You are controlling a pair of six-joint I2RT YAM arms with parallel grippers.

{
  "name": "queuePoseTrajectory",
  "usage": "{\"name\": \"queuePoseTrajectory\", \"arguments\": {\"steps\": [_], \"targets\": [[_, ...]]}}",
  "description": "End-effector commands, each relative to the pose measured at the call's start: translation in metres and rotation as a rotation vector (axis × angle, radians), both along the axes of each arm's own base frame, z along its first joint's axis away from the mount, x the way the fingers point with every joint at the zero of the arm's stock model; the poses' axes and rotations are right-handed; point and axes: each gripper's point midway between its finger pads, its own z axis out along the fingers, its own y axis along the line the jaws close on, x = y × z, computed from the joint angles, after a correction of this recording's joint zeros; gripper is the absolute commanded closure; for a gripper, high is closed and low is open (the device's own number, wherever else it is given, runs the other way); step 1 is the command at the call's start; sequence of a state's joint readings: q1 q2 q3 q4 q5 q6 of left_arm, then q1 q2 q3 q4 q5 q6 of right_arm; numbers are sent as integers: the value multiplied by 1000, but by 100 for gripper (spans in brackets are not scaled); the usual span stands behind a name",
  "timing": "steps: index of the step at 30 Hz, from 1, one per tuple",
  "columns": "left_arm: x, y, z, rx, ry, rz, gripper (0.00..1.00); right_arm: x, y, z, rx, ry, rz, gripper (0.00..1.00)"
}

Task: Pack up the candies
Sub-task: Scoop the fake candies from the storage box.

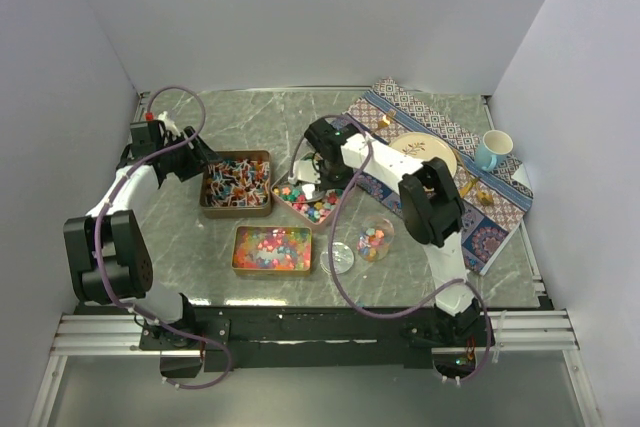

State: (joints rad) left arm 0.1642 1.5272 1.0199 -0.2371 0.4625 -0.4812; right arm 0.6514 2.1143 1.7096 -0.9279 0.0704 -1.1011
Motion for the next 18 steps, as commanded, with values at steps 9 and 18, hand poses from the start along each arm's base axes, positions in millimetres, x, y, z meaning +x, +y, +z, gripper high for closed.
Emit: {"name": "queuePoseTrajectory", "arguments": {"steps": [9, 18], "targets": [[9, 5, 13, 58, -69, -43, 33, -3, 19, 3, 301, 185, -17, 100], [15, 8, 11, 88, -77, -62, 33, -2, 17, 29, 501, 146, -61, 100]]}}
